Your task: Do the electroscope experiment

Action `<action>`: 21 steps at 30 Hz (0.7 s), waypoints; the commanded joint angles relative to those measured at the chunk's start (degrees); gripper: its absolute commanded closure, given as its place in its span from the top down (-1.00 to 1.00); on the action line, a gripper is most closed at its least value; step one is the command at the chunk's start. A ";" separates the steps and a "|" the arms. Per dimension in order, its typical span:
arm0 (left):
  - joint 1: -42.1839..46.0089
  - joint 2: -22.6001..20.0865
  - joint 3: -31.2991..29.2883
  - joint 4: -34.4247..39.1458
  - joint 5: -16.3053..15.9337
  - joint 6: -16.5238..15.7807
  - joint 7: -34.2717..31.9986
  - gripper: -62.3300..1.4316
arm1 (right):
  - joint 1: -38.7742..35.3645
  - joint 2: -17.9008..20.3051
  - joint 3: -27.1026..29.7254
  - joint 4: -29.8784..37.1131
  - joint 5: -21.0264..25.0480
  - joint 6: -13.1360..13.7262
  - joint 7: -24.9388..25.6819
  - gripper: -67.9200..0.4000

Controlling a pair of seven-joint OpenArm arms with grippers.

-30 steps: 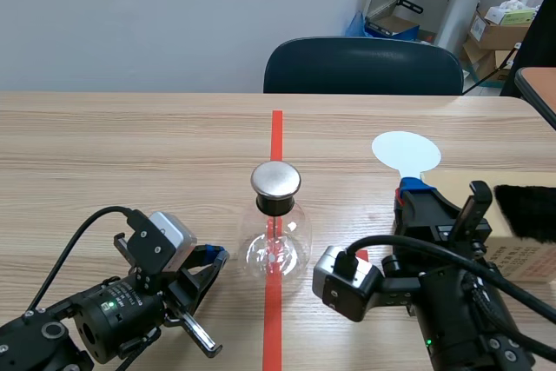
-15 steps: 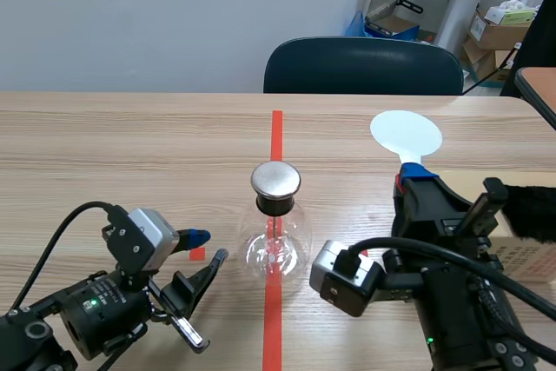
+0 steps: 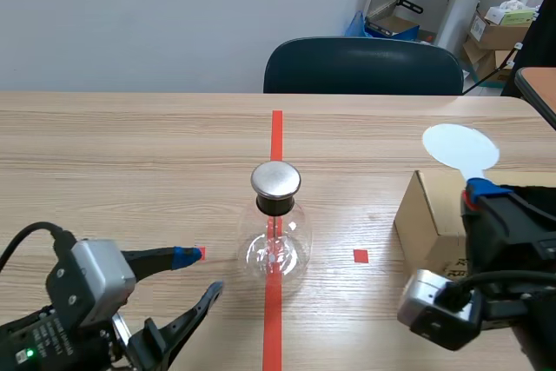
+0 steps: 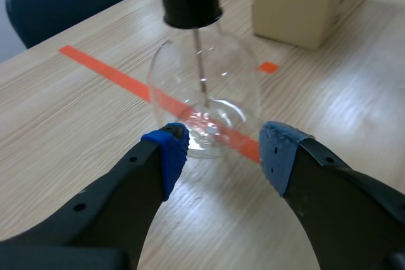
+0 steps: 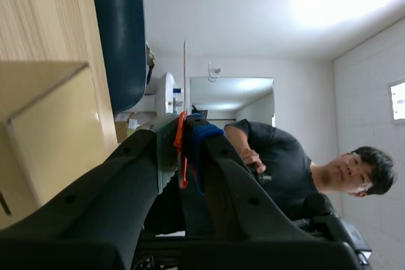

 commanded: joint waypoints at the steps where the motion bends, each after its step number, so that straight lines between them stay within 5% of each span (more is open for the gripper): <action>1: 0.98 -0.28 -0.26 1.75 -0.68 0.15 -1.11 -0.05 | 0.37 -0.66 1.53 0.63 1.03 -3.47 2.01 -0.94; 9: 6.38 -4.74 -0.26 9.11 -1.03 0.39 -2.75 0.14 | 0.42 -4.98 9.40 -6.21 1.57 -3.47 13.00 -0.94; 21: 9.66 -9.57 -0.33 17.40 -1.88 2.25 -5.55 0.57 | 2.82 -5.88 10.05 -11.61 -2.05 -3.47 13.00 -0.94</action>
